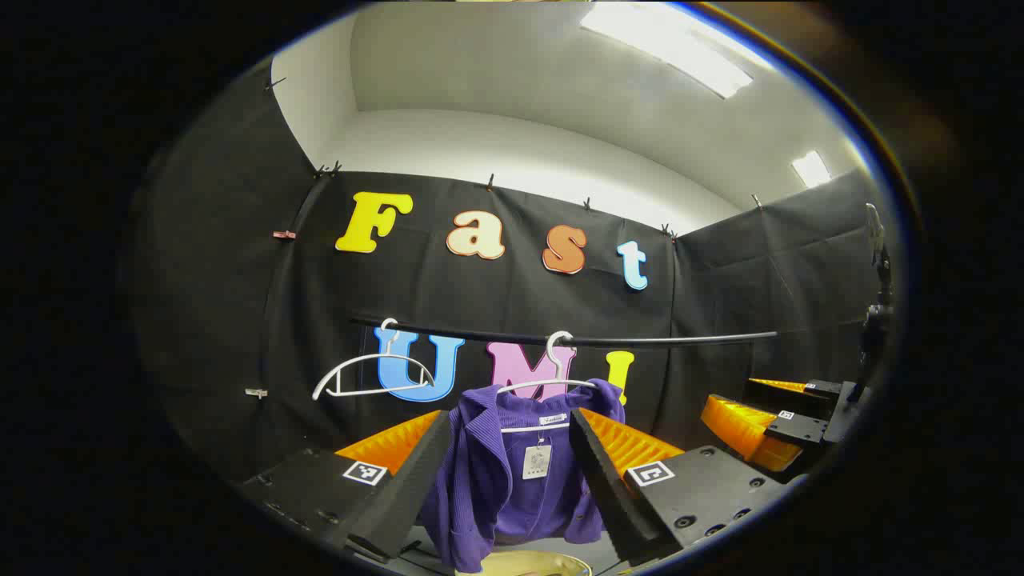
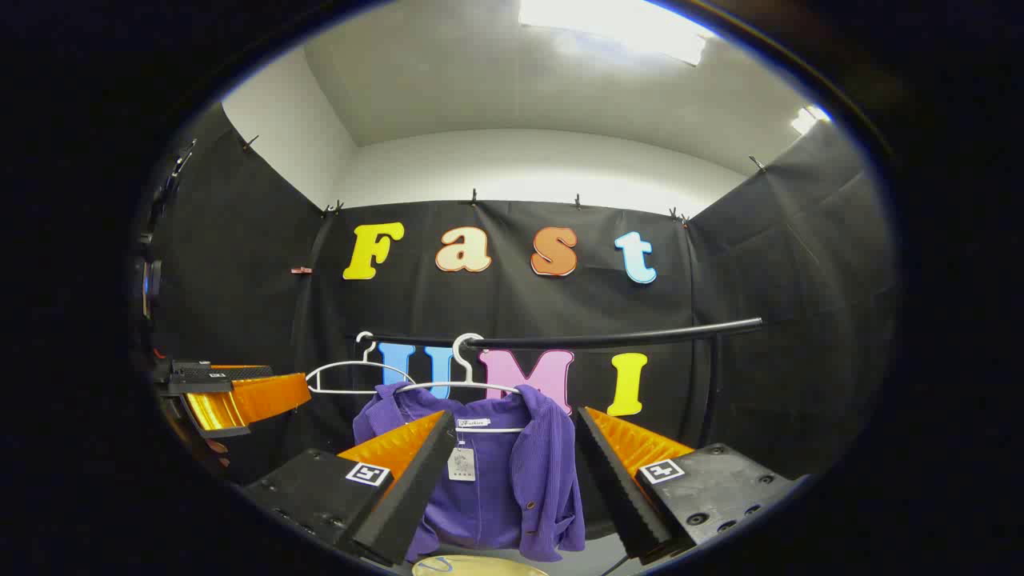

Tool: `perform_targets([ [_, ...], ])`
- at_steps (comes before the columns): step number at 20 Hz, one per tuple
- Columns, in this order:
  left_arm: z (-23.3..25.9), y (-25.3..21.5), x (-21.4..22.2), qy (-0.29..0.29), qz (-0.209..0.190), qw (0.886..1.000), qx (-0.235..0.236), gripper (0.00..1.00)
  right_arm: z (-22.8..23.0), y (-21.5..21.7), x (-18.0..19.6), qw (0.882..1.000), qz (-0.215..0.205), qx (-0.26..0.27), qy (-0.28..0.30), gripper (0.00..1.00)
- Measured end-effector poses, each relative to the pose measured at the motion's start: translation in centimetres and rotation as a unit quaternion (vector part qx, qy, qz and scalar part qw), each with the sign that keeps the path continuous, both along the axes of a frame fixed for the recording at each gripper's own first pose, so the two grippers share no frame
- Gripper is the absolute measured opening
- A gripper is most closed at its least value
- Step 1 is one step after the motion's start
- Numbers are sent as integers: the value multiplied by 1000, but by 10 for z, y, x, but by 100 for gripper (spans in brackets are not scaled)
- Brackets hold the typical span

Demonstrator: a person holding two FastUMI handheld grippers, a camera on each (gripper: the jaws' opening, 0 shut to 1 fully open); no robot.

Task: Grasp the clothes on the hanger with both hands and then place them into the laundry hamper below.

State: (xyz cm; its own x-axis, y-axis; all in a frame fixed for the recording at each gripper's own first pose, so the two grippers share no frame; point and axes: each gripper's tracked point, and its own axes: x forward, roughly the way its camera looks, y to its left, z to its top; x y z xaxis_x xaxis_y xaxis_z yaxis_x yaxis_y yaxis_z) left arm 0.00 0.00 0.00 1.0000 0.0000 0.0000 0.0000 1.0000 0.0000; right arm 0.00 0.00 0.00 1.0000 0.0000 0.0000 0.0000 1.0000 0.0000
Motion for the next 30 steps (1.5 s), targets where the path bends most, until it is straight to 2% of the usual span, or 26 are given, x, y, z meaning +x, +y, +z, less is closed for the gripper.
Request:
perform_targets([
  [7, -3, 2, -6, 1, -3, 1000, -3, 93, 0, 10, -2, 1000, 8, -5, 4, 96],
  [30, -8, -1, -9, 10, -11, 1000, -18, 93, -2, 3, -8, 1000, -5, -2, 19, 96],
])
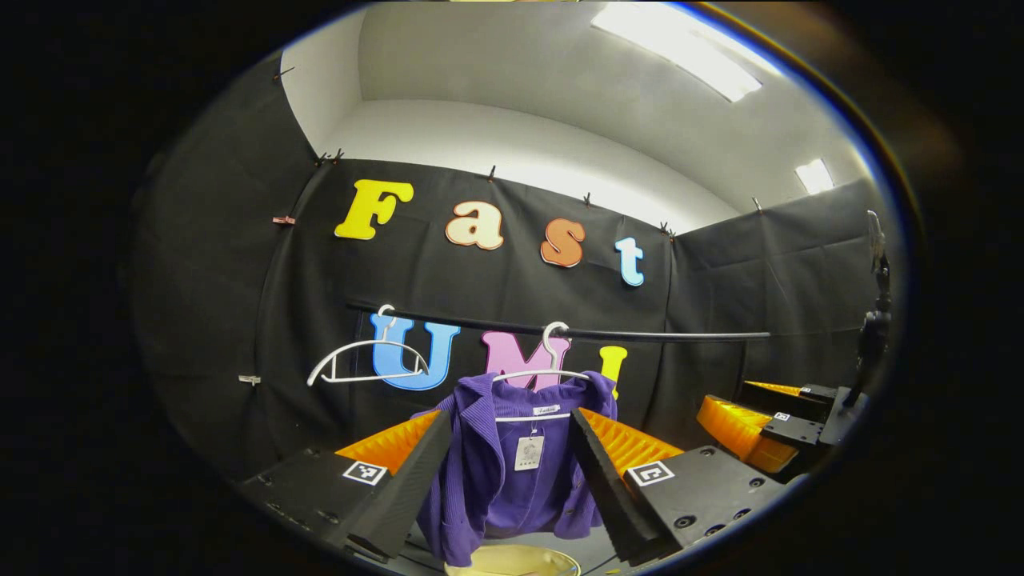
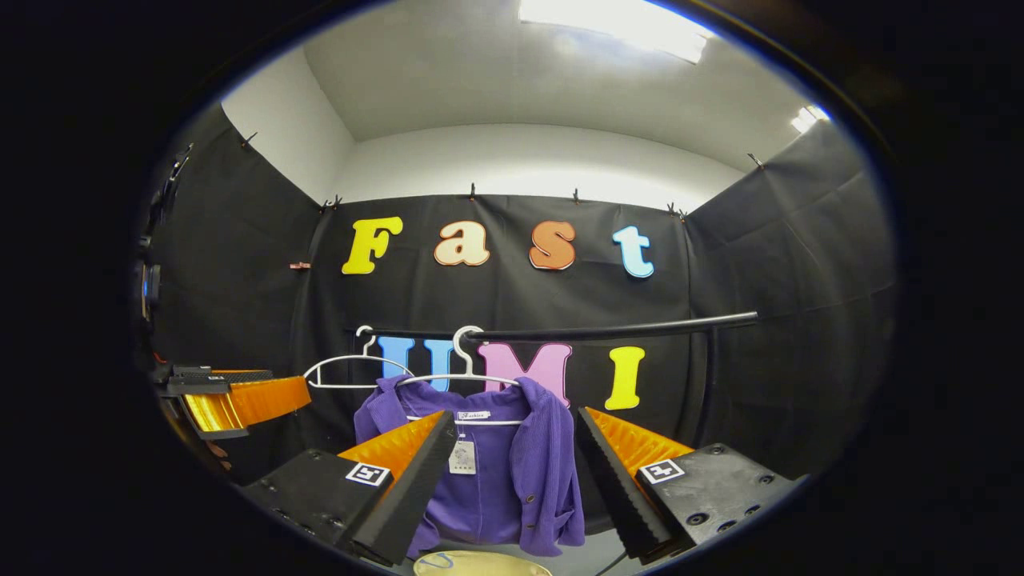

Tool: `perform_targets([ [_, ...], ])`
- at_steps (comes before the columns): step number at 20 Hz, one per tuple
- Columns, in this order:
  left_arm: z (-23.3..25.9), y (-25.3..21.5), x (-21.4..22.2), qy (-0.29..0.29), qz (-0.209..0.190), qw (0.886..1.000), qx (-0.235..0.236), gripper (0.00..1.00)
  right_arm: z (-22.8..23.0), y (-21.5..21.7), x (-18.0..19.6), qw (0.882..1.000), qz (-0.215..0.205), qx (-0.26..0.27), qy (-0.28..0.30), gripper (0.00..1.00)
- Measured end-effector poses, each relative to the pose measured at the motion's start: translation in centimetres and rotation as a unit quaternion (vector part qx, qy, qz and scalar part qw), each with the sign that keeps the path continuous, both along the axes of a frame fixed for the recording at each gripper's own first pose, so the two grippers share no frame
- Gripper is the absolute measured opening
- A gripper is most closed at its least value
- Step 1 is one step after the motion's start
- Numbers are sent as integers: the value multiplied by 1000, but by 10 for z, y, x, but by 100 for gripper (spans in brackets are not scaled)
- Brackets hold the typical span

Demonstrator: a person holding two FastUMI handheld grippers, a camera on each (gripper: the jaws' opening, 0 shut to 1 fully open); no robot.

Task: Grasp the clothes on the hanger with both hands and then place them into the laundry hamper below.

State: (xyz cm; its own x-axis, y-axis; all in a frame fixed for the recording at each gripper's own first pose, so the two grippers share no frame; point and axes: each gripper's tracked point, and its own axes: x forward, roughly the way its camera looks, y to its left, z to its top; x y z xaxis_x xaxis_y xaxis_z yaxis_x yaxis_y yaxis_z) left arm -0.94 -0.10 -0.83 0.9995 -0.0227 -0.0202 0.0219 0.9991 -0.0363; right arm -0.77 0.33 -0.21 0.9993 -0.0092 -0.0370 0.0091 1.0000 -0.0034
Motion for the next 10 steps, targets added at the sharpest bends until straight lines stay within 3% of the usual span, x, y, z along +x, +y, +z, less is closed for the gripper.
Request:
perform_targets([
  [10, -6, 12, -4, 10, -31, 999, -6, 93, -1, 19, -6, 1000, -13, -17, 4, 97],
])
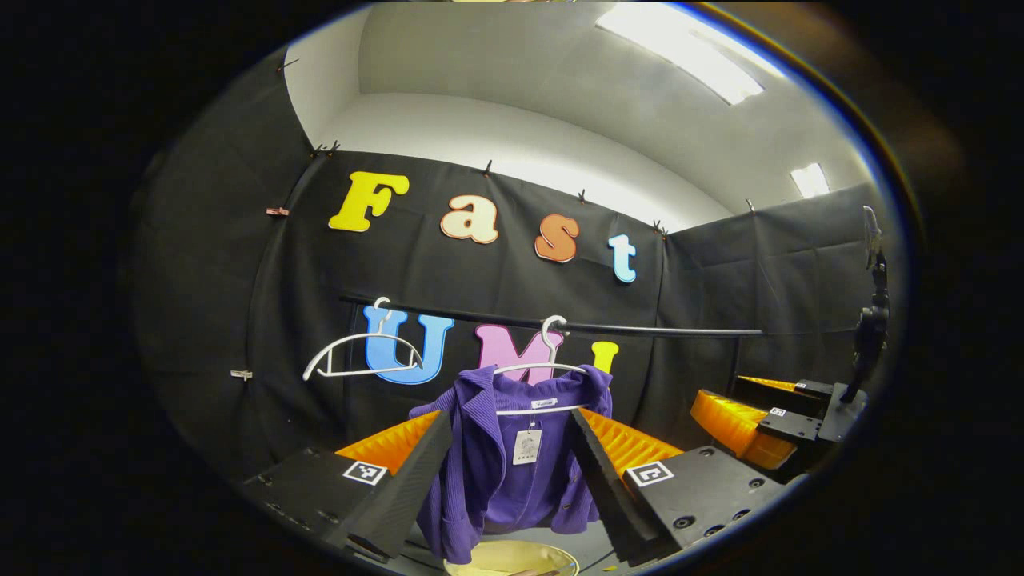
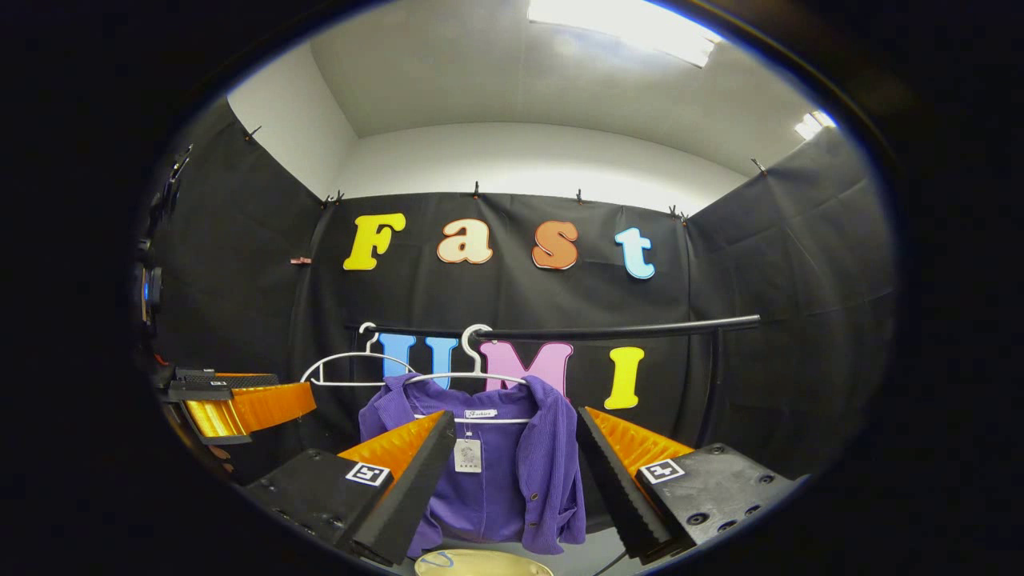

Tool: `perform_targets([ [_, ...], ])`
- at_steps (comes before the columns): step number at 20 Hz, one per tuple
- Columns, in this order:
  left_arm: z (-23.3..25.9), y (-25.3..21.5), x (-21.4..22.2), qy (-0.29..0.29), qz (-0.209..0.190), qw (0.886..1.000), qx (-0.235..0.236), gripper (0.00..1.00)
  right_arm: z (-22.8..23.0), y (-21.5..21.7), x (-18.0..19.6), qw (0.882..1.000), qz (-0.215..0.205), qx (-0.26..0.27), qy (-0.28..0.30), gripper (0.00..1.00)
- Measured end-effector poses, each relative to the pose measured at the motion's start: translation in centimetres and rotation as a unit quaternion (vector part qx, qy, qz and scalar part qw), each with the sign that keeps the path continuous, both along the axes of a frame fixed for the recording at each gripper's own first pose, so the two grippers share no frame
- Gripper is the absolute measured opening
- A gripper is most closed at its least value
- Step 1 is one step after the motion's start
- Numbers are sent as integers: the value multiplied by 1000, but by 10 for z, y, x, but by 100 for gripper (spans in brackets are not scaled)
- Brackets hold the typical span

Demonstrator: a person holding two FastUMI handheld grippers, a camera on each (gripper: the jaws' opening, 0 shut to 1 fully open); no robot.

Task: Grasp the clothes on the hanger with both hands and then place them into the laundry hamper below.

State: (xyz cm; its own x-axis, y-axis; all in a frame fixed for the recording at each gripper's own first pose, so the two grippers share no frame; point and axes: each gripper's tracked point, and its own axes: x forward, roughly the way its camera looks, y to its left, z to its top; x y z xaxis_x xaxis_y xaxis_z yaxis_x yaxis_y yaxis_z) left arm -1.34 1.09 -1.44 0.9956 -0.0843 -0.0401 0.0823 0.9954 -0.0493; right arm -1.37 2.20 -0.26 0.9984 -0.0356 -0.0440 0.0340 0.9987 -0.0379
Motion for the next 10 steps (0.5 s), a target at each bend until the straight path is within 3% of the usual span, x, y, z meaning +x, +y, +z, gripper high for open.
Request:
perform_targets([
  [5, -10, 4, 2, 11, -34, 999, -8, 93, -11, 3, -4, 999, -30, -7, 9, 97],
  [10, -28, 2, 19, 27, -43, 999, -21, 93, -28, 1, 9, 999, -39, -9, 21, 97],
])
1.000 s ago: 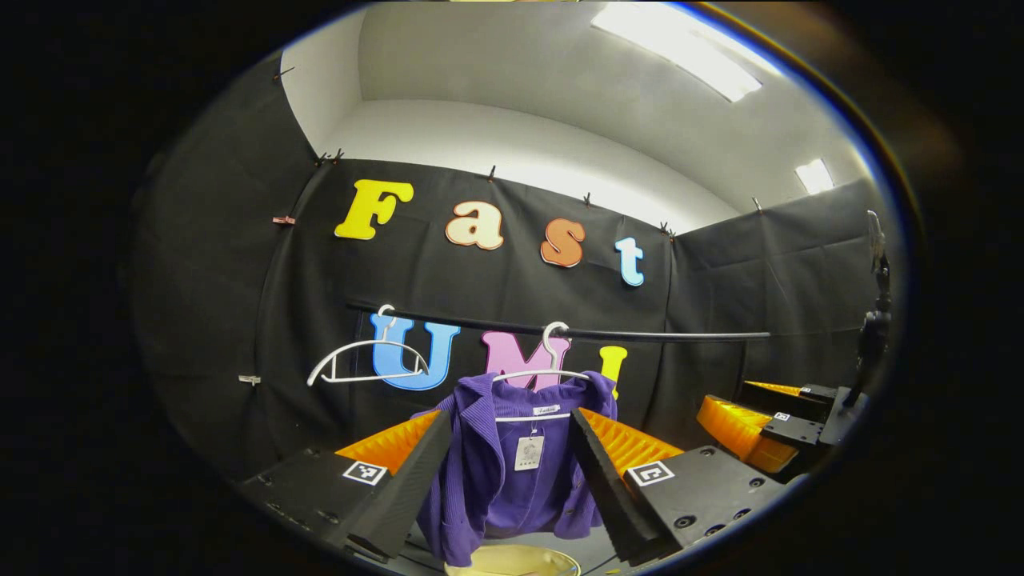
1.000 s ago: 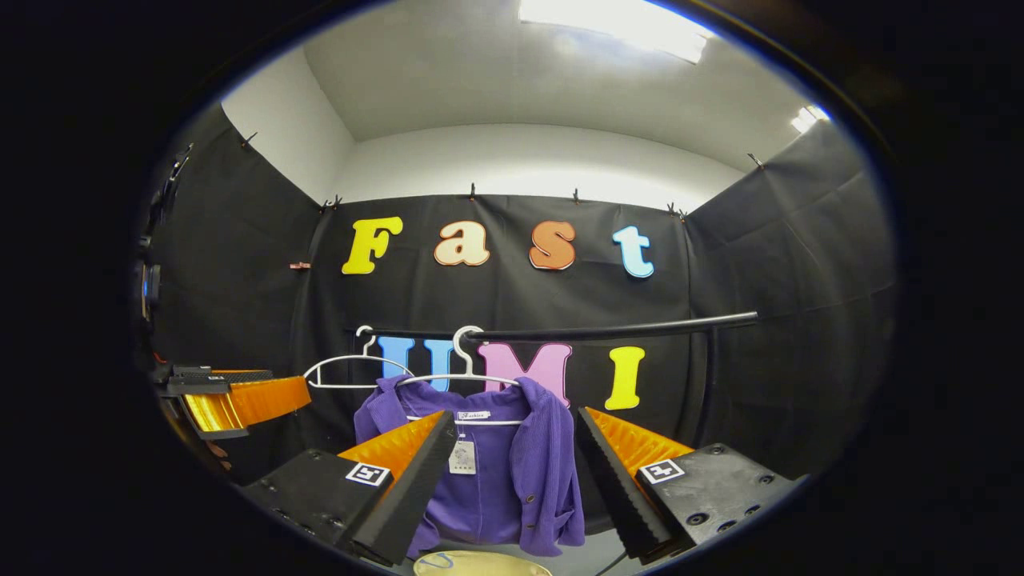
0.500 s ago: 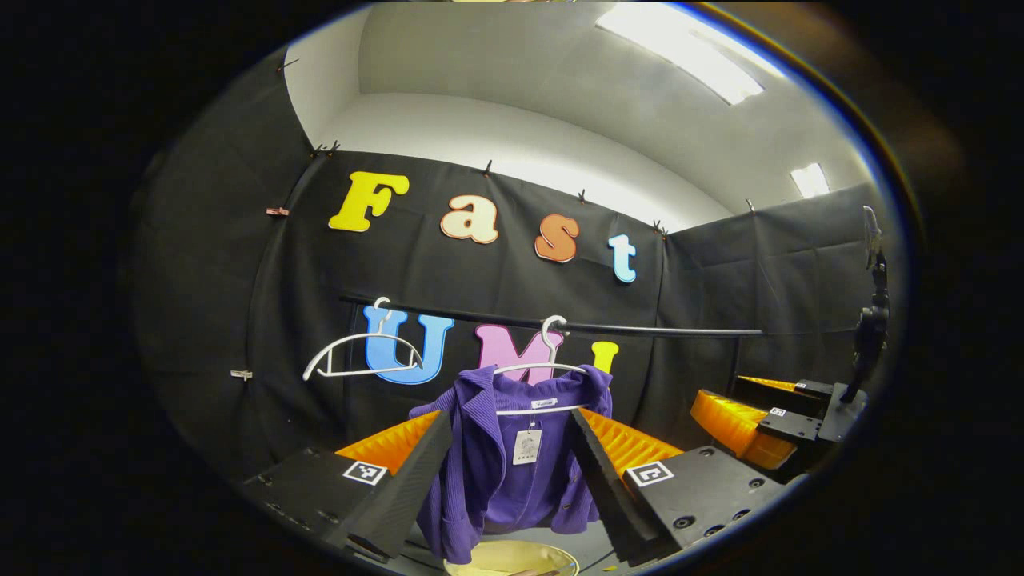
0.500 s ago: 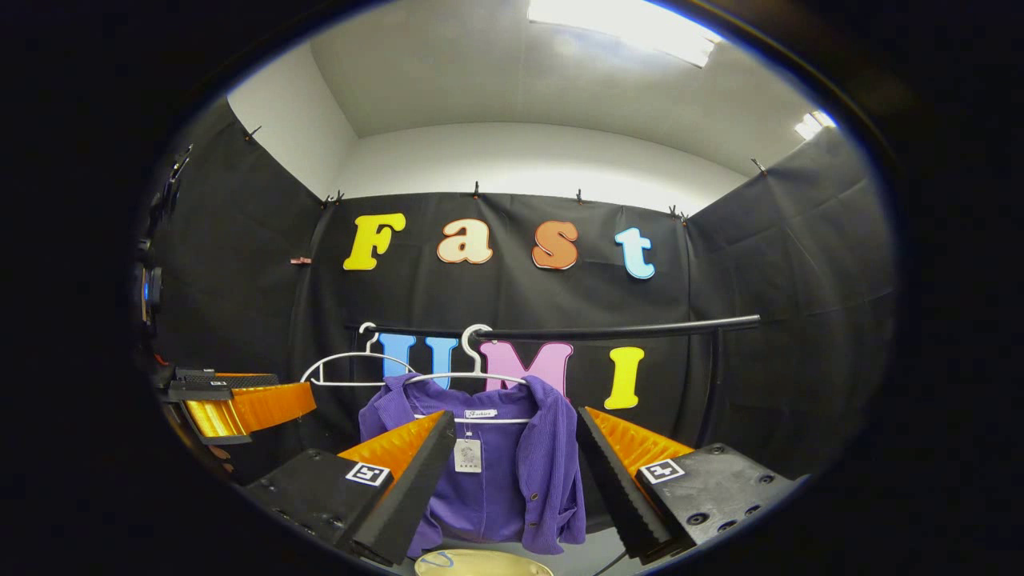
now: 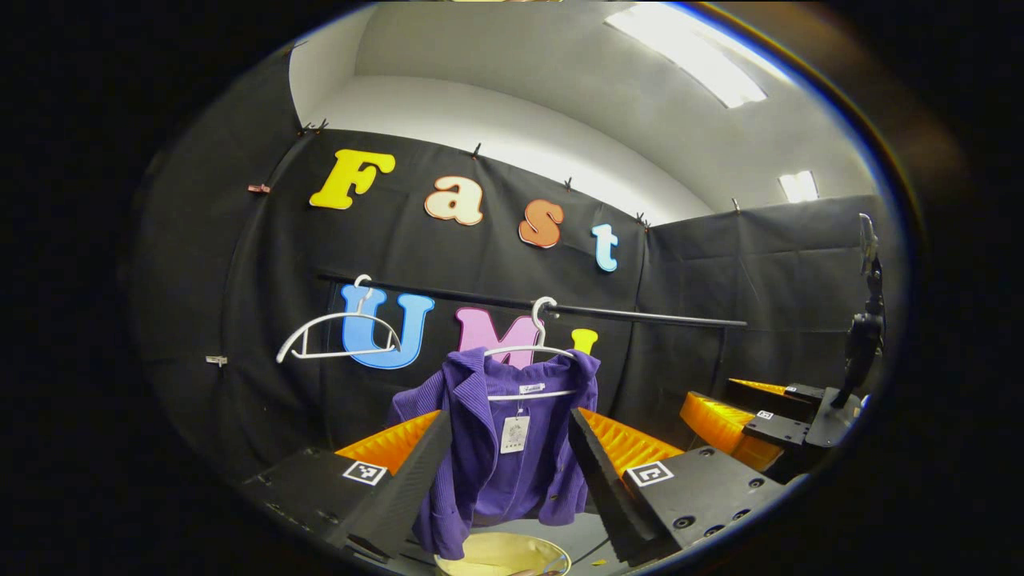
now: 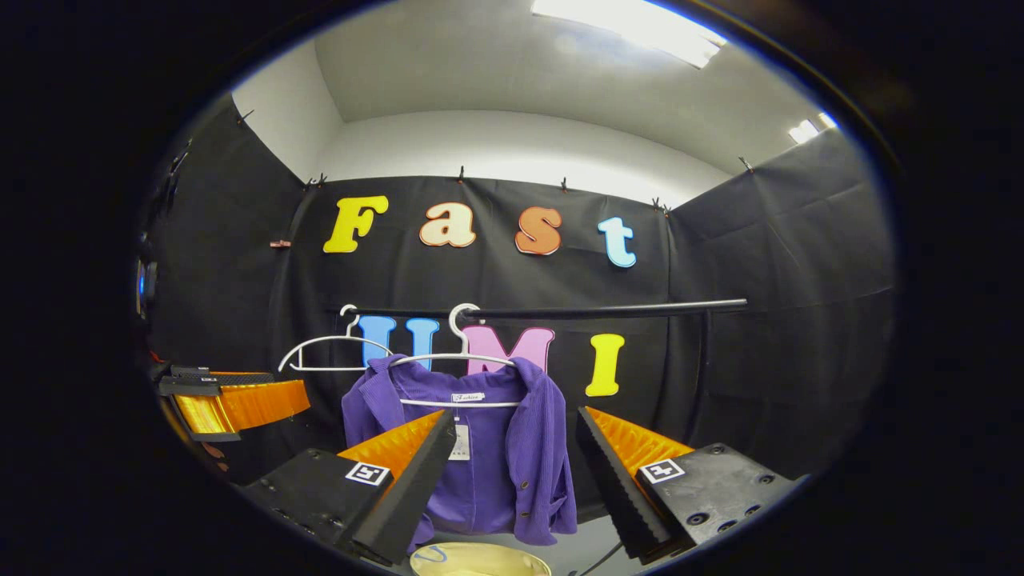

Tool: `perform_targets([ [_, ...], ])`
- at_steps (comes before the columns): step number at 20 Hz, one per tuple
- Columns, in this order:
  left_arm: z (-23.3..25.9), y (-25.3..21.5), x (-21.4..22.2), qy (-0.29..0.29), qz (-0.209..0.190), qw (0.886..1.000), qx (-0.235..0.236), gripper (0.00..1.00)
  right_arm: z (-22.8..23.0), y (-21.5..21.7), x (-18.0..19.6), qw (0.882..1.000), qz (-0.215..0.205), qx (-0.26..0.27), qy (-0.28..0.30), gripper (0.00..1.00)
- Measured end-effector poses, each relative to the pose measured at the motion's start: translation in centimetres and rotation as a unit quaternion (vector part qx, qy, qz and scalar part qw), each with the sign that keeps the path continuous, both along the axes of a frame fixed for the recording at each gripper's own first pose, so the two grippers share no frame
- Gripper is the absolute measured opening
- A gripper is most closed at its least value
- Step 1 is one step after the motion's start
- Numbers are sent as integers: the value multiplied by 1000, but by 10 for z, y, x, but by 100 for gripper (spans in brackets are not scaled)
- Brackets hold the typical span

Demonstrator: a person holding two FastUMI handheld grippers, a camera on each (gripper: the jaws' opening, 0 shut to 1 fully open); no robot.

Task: Grasp the clothes on the hanger with both hands and then place them into the laundry hamper below.

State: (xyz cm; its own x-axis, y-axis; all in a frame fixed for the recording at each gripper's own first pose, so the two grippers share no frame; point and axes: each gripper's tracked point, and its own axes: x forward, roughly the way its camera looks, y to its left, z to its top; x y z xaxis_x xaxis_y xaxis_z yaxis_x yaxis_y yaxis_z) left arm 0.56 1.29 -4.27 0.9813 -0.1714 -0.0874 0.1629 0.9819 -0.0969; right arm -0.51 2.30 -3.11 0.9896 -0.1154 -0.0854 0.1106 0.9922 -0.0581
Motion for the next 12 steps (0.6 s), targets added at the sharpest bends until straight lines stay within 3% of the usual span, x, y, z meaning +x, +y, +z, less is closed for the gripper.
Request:
perform_targets([
  [5, -20, 1, 40, -6, 30, 1000, 6, 93, -32, -13, 54, 999, 24, 26, 0, 97],
  [12, -64, -10, 114, -15, 104, 994, 28, 93, -96, -36, 149, 993, 81, 81, 19, 97],
])
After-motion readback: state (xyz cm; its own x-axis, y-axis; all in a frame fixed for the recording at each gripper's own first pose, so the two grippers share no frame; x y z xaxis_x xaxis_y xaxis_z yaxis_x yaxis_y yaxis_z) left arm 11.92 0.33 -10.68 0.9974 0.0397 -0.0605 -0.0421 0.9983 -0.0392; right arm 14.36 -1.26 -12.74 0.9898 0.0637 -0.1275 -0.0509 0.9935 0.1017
